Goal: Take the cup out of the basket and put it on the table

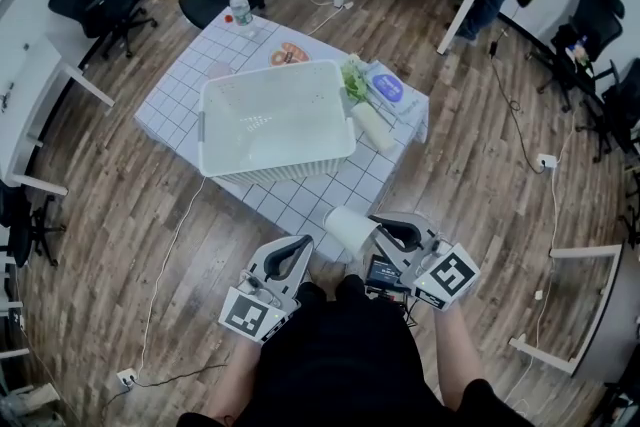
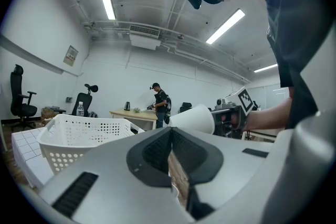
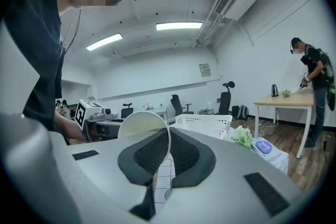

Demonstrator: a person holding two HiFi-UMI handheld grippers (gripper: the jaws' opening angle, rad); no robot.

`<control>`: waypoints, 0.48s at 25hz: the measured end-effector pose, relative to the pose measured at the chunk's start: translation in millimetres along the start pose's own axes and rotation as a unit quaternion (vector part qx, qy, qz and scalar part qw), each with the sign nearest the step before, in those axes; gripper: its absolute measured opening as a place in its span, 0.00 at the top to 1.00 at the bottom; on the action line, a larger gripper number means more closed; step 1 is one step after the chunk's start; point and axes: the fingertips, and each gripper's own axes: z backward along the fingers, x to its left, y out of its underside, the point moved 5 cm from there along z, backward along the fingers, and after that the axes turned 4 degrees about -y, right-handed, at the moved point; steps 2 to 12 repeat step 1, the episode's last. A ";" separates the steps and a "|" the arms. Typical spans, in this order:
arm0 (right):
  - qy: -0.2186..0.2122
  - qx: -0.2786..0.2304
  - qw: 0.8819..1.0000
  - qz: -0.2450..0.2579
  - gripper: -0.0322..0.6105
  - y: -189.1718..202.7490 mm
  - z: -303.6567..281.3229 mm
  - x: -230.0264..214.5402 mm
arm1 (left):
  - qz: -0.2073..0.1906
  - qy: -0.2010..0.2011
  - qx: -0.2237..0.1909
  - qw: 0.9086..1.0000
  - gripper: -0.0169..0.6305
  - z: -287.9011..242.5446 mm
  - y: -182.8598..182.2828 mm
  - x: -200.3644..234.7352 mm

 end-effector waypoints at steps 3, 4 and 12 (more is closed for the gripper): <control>0.000 0.000 1.000 0.000 0.91 -0.2 0.0 -0.8 | 0.000 0.000 0.000 1.000 0.96 -0.6 0.3 0.0; 0.000 0.000 1.000 0.000 0.91 -0.2 0.0 -0.8 | 0.000 0.000 0.000 1.000 0.96 -0.6 0.3 0.0; 0.000 0.000 1.000 0.000 0.91 -0.2 0.0 -0.8 | 0.000 0.000 0.000 1.000 0.96 -0.6 0.3 0.0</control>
